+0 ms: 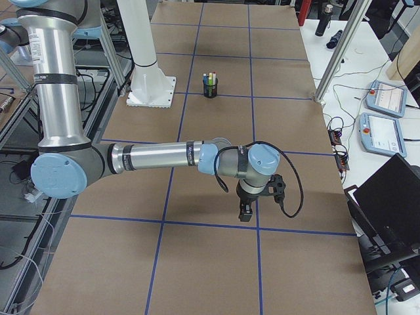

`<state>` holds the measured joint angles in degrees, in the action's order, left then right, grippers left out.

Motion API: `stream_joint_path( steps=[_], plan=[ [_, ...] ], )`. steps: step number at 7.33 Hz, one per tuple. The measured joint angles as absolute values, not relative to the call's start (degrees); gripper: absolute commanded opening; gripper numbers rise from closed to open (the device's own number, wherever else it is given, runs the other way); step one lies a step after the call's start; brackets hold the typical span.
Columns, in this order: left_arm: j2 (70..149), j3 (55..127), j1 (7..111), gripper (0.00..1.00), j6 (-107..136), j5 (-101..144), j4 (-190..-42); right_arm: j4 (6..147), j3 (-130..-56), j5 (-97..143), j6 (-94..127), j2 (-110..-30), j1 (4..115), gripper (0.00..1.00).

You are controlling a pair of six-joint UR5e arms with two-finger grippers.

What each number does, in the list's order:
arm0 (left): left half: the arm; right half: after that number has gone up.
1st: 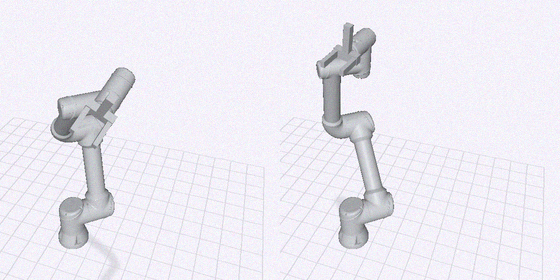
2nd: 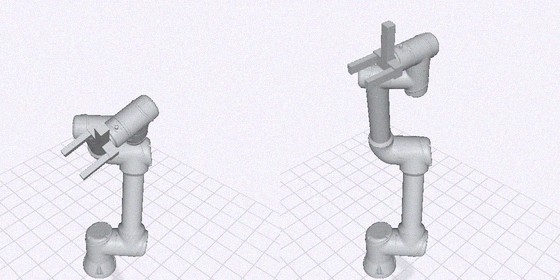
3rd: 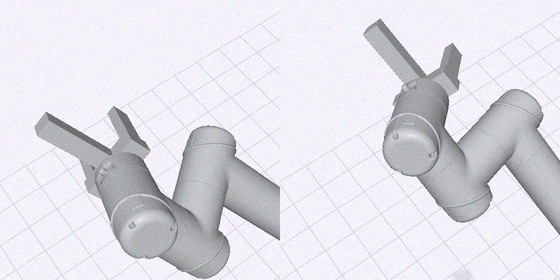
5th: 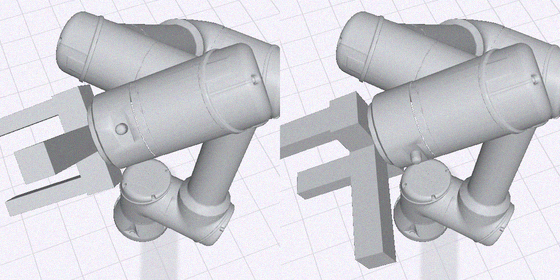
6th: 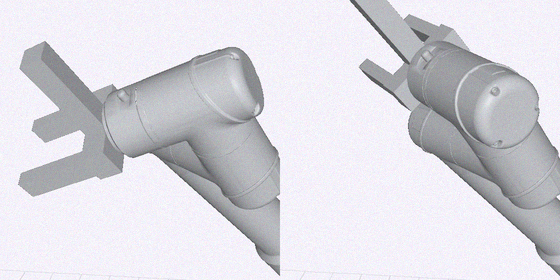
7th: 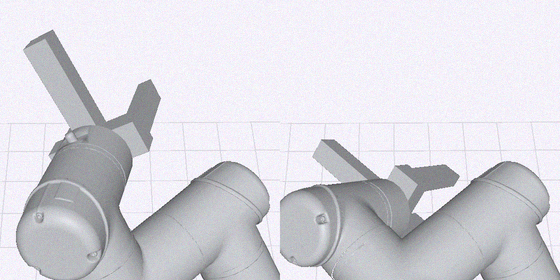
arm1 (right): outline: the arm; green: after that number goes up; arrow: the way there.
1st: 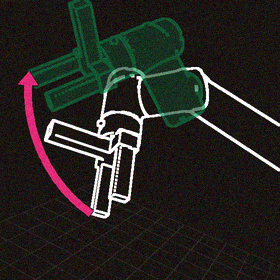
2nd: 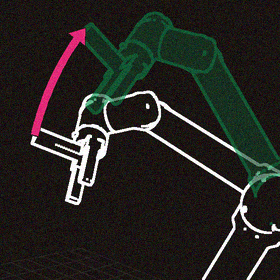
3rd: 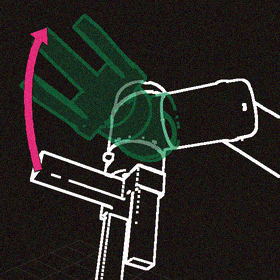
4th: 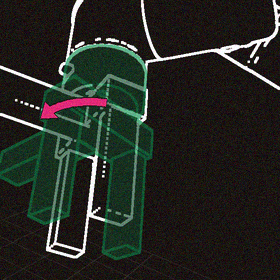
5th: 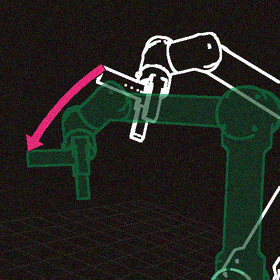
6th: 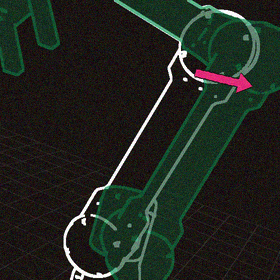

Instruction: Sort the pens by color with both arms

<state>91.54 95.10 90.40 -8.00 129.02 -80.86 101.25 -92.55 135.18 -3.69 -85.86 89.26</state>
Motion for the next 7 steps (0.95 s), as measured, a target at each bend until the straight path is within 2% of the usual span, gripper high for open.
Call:
stream_joint_path(
  steps=[7],
  plan=[
    [91.57,95.18,90.35,1.00,-8.04,129.02,-80.86,101.17,-92.91,134.35,-3.62,-85.48,89.30,1.00]
  ],
)
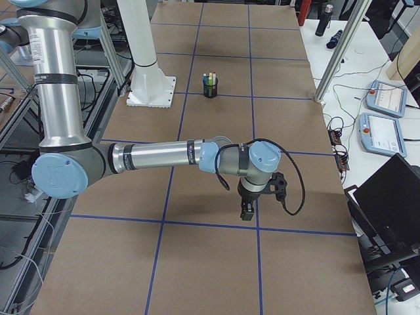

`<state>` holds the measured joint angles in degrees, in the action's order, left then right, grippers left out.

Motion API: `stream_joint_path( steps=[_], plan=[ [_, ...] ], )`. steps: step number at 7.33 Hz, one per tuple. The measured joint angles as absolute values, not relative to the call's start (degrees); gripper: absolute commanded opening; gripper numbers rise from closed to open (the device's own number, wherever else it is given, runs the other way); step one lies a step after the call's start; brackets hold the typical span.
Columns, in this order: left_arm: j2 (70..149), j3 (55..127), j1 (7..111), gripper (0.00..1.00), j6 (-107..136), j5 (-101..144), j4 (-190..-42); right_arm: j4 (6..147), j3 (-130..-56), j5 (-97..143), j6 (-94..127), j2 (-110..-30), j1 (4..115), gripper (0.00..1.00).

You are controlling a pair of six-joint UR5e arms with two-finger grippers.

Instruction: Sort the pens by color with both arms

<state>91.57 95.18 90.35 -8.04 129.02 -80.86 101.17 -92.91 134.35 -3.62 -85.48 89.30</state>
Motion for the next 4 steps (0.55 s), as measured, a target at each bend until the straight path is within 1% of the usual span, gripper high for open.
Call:
stream_joint_path(
  steps=[4],
  plan=[
    [91.58,95.19,90.35,1.00,-8.08,129.02,-80.86,101.16,-92.96,133.24,-3.60,-85.43,89.30,1.00]
  ],
)
